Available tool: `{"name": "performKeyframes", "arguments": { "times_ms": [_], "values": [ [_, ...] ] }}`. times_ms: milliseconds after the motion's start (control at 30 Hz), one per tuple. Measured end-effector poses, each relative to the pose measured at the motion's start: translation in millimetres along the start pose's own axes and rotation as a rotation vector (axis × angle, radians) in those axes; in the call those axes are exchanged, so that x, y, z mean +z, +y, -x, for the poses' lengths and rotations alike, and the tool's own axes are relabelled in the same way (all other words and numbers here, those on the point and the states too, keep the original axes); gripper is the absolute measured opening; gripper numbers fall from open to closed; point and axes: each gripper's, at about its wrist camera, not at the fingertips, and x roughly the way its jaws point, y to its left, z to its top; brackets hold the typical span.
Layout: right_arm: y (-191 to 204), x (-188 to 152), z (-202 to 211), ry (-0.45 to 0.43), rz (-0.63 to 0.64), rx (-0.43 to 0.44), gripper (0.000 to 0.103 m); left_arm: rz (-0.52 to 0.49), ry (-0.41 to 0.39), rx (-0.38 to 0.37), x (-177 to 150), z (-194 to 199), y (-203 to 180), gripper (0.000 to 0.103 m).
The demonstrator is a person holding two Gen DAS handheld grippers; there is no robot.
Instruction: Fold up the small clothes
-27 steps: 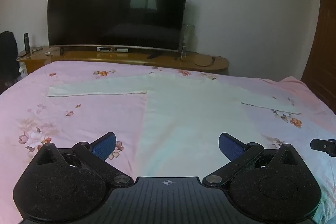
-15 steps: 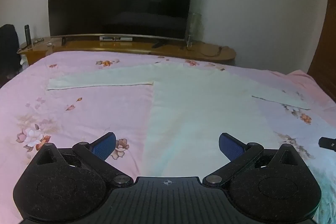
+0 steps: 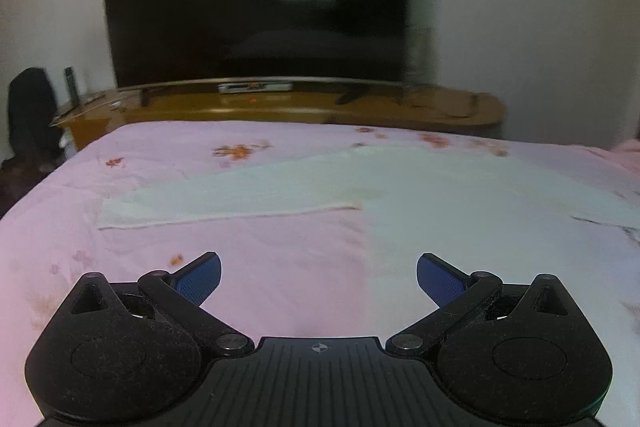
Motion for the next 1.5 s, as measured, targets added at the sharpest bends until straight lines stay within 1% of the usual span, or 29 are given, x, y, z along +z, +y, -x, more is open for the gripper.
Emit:
{"name": "performKeyframes", "arguments": {
  "times_ms": [67,200,233,267,300,367,400,467,533,600,667,700,767,833,900,933,967,1000,1033,1100,1167,1233,1333,1400,1500],
  "values": [
    [-33.3,15.7,-35.4,-0.017,-0.115,-0.005,0.083,0.020,0.009,0.029,7.9,-32.5,9.6,0.103],
    [-99.0,28.7,-106.9,-0.030,-0.296,-0.093,0.082,0.050,0.066,0.078,15.5,-93.8,24.8,0.103],
    [-115.7,29.8,-122.7,-0.033,-0.350,-0.106,0.073,0.050,0.081,0.087,15.0,-106.3,26.5,0.103],
    [-130.5,29.4,-135.4,-0.033,-0.404,-0.118,0.051,0.050,0.097,0.096,14.5,-116.7,27.0,0.103],
    [-145.7,29.0,-147.2,-0.027,-0.461,-0.130,0.042,0.051,0.112,0.101,14.9,-127.0,25.8,0.103],
    [-165.9,27.0,-165.1,-0.025,-0.529,-0.169,0.042,0.058,0.134,0.101,14.5,-144.4,26.6,0.103],
    [-172.6,26.5,-171.4,-0.027,-0.540,-0.194,0.042,0.056,0.143,0.102,14.8,-149.9,25.4,0.103],
    [-184.7,28.1,-177.9,-0.043,-0.573,-0.235,0.046,0.052,0.156,0.108,15.1,-159.7,22.7,0.103],
    [-197.6,28.6,-181.2,-0.052,-0.621,-0.265,0.046,0.049,0.166,0.109,14.3,-165.7,20.8,0.103],
    [-214.8,26.7,-186.1,-0.066,-0.663,-0.275,0.046,0.049,0.178,0.112,13.2,-171.8,18.2,0.103],
    [-226.8,24.8,-189.7,-0.055,-0.695,-0.308,0.046,0.049,0.189,0.112,14.2,-178.0,17.3,0.103],
    [-234.1,20.9,-191.3,-0.047,-0.721,-0.301,0.043,0.051,0.194,0.112,14.8,-180.1,17.4,0.103],
    [-244.8,16.5,-191.3,-0.079,-0.764,-0.262,0.041,0.061,0.200,0.108,14.6,-183.1,17.7,0.103],
    [-248.6,18.3,-192.5,-0.080,-0.766,-0.249,0.041,0.066,0.209,0.116,13.3,-185.3,17.5,0.103],
    [-249.6,21.4,-193.3,-0.073,-0.748,-0.251,0.037,0.069,0.230,0.112,12.1,-189.7,18.7,0.103],
    [-250.4,22.9,-195.6,-0.069,-0.740,-0.253,0.031,0.070,0.248,0.109,10.2,-192.5,19.1,0.103],
    [-250.3,23.5,-195.8,-0.061,-0.734,-0.261,0.019,0.067,0.262,0.111,8.1,-194.7,19.1,0.103],
    [-251.8,24.5,-196.8,-0.048,-0.730,-0.271,0.012,0.056,0.266,0.109,6.1,-195.5,18.4,0.103],
    [-251.3,24.8,-195.2,-0.040,-0.727,-0.275,0.005,0.043,0.262,0.108,5.2,-195.0,17.6,0.103],
    [-243.8,31.0,-191.7,-0.054,-0.683,-0.279,0.005,0.036,0.258,0.103,4.1,-194.5,17.8,0.103],
    [-220.0,41.4,-187.4,-0.067,-0.600,-0.267,0.004,0.030,0.255,0.097,2.4,-195.3,18.5,0.103],
    [-181.6,53.8,-186.3,-0.083,-0.471,-0.226,0.004,0.035,0.253,0.093,1.6,-195.2,19.5,0.103],
    [-113.0,67.0,-195.2,-0.070,-0.313,-0.122,0.004,0.031,0.280,0.088,5.1,-193.3,20.6,0.103],
    [-63.8,70.3,-203.1,-0.059,-0.238,-0.045,0.004,0.038,0.285,0.086,5.3,-186.9,22.8,0.103],
    [12.4,70.0,-219.8,-0.025,-0.137,0.065,0.004,0.051,0.258,0.098,-3.6,-168.7,29.5,0.103]
  ]
}}
